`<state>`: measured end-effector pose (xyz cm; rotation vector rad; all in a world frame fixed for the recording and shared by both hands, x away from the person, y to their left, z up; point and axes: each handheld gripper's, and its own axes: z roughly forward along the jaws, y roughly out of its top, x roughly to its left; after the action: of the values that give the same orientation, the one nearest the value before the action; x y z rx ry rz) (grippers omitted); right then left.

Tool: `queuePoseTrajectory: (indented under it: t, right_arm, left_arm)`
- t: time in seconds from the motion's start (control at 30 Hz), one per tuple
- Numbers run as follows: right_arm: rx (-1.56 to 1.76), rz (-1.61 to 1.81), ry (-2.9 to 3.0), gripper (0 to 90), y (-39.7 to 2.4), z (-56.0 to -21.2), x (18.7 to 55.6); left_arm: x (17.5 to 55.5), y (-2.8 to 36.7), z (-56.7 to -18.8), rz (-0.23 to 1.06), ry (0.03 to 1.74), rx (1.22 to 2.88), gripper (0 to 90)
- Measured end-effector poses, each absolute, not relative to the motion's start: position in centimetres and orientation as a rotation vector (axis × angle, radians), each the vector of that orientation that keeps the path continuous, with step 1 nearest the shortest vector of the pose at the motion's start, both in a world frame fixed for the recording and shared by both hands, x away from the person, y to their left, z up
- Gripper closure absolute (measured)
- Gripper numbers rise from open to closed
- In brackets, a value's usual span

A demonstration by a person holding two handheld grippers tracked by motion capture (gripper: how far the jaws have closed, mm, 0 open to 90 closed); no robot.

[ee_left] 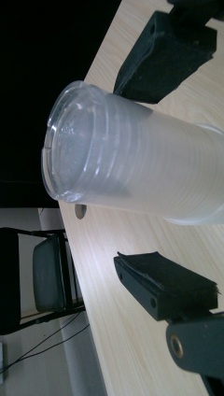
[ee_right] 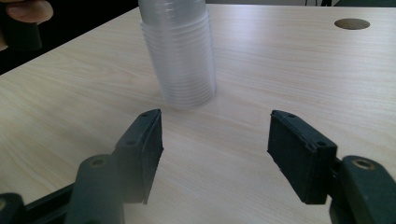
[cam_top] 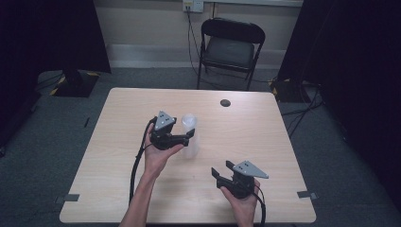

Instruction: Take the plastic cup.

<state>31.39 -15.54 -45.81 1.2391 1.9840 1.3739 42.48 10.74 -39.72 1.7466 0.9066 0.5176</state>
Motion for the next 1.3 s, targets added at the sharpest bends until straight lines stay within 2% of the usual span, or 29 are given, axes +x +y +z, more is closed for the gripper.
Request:
queuePoseTrajectory:
  t: [0.23, 0.47, 0.67, 0.77, 0.93, 1.13, 1.3]
  right_arm:
    - [1.240, 1.377, 1.993, 35.6, -15.4, -45.9, 31.4]
    - [1.244, 1.376, 1.997, 35.6, -15.5, -46.0, 31.4]
    - [1.244, 1.376, 2.000, 35.5, -15.3, -46.1, 31.5]
    - [1.246, 1.375, 2.003, 35.6, -15.3, -46.2, 31.5]
    - [1.246, 1.376, 2.005, 35.0, -15.3, -46.2, 31.5]
    - [1.252, 1.375, 2.008, 34.8, -15.4, -46.3, 31.6]
    - [1.258, 1.377, 2.008, 34.8, -15.3, -46.4, 31.6]
  left_arm:
    - [43.3, 9.7, -40.4, 0.525, 0.890, 1.789, 22.7]
    - [44.0, 9.1, -41.4, 0.502, 0.893, 1.825, 23.5]
    - [44.1, 9.1, -42.0, 0.498, 0.903, 1.846, 23.3]
    - [44.2, 8.9, -42.2, 0.524, 0.910, 1.859, 18.8]
    - [44.5, 9.0, -42.5, 0.486, 0.921, 1.851, 18.7]
    - [44.4, 8.8, -42.6, 0.498, 0.888, 1.864, 27.9]
    - [44.4, 9.0, -42.5, 0.495, 0.887, 1.870, 28.5]
